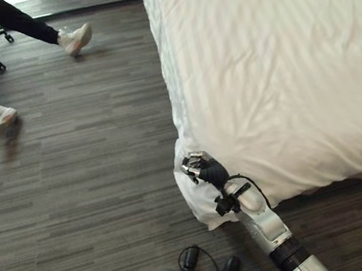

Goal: Making the bed.

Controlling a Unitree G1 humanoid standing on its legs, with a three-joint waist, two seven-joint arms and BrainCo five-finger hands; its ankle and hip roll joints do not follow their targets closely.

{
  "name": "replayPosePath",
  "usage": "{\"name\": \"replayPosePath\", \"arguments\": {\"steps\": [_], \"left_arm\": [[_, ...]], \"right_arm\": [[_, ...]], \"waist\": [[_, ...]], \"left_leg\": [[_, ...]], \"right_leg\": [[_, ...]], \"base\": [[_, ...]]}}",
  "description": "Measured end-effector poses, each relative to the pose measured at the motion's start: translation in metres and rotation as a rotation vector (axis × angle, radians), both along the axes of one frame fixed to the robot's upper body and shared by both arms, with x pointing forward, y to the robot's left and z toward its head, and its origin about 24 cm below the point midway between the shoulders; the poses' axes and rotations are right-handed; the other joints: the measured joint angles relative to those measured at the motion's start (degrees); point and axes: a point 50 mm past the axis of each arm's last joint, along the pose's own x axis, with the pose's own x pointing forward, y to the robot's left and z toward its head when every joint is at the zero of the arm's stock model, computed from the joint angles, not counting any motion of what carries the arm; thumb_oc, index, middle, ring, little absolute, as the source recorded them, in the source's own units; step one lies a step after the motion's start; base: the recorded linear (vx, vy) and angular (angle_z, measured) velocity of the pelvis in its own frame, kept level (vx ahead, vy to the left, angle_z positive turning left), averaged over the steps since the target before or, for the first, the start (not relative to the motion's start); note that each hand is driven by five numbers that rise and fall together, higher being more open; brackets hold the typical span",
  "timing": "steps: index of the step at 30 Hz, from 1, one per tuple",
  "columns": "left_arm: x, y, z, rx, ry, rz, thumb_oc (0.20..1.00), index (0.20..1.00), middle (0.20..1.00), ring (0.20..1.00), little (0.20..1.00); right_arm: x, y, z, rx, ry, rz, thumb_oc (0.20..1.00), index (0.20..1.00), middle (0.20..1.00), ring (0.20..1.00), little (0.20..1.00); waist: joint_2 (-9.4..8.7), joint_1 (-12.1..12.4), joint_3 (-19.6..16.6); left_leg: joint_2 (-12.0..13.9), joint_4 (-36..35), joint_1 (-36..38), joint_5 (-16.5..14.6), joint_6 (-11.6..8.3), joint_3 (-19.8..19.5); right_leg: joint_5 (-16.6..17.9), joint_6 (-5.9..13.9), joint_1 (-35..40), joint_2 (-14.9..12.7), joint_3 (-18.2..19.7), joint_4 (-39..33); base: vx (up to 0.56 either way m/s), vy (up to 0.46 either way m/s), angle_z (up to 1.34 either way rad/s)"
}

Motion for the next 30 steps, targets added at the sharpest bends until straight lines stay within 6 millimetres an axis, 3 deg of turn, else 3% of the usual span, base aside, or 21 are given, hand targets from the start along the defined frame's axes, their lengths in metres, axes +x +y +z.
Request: {"name": "replayPosePath", "arguments": {"steps": [5,8,11,15,19,25,28,30], "left_arm": [[0.022,-0.006,0.003,0.011,-0.057,-0.044,1.000,1.000,1.000,1.000,1.000],[0.037,-0.017,0.005,-0.005,-0.101,-0.070,1.000,1.000,1.000,1.000,1.000],[0.045,-0.025,0.007,-0.015,-0.136,-0.086,1.000,1.000,1.000,1.000,1.000],[0.076,-0.033,0.017,-0.032,-0.241,-0.081,1.000,1.000,1.000,1.000,1.000],[0.075,-0.036,0.016,-0.044,-0.244,-0.046,1.000,1.000,1.000,1.000,1.000],[0.085,-0.042,0.020,-0.046,-0.277,-0.073,1.000,1.000,1.000,1.000,1.000],[0.096,-0.048,0.023,-0.058,-0.307,-0.090,1.000,1.000,1.000,1.000,1.000],[0.106,-0.051,0.028,-0.078,-0.346,-0.076,1.000,1.000,1.000,1.000,1.000]], "right_arm": [[-0.002,0.016,-0.040,-0.095,0.150,-0.043,0.200,0.200,0.200,0.200,0.200],[-0.001,0.015,-0.056,-0.137,0.214,-0.112,0.200,0.200,0.200,0.200,0.200],[0.008,0.007,-0.059,-0.172,0.214,-0.171,0.200,0.200,0.200,0.200,0.200],[0.044,-0.025,-0.044,-0.199,0.194,-0.372,0.200,0.200,0.200,0.200,0.200],[0.060,-0.030,-0.022,-0.210,0.113,-0.410,0.200,0.200,0.200,0.200,0.200],[0.066,-0.023,-0.004,-0.172,0.051,-0.402,0.200,0.200,0.200,0.200,0.200],[0.067,-0.037,-0.017,-0.173,0.098,-0.455,0.200,0.200,0.200,0.200,0.200],[0.062,-0.068,-0.046,-0.190,0.223,-0.579,0.200,0.200,0.200,0.200,0.200]], "waist": [[0.54,0.29,0.91],[1.62,0.46,2.08],[2.53,0.52,2.92],[5.21,1.68,6.57],[5.52,1.80,8.14],[5.10,1.76,10.46],[4.67,1.83,11.86],[4.51,2.00,12.05]], "left_leg": [[-0.04,0.11,-0.55,-0.20,-0.32,-0.04],[-0.19,0.43,-2.31,0.31,0.01,-0.23],[-0.24,0.81,-3.65,0.45,-0.01,-0.47],[-0.22,1.51,-7.60,1.05,0.04,-0.49],[-0.06,1.21,-9.26,1.09,0.00,0.10],[0.09,1.09,-11.94,1.18,0.14,1.79],[0.03,1.09,-12.33,1.20,0.16,2.58],[-0.12,1.07,-12.73,1.20,0.17,2.60]], "right_leg": [[-0.01,0.02,-0.47,-0.07,0.05,-0.04],[0.36,-0.09,-1.98,-0.18,-0.14,0.14],[0.42,-0.08,-3.03,-0.32,-0.32,-0.07],[1.36,-0.30,-6.59,-0.27,-0.72,0.10],[1.42,-0.38,-8.74,-0.03,0.15,0.19],[2.09,-0.54,-12.14,0.13,2.01,0.22],[2.32,-0.46,-12.86,0.06,2.70,0.22],[2.43,-0.30,-13.26,-0.07,2.84,0.22]], "base": [[0.00,0.003,-0.02],[0.00,0.003,0.06],[0.01,0.007,0.04],[0.03,0.017,0.02],[0.05,0.022,-0.08],[0.04,0.027,-0.13],[0.04,0.025,-0.11],[0.02,0.011,-0.01]]}}
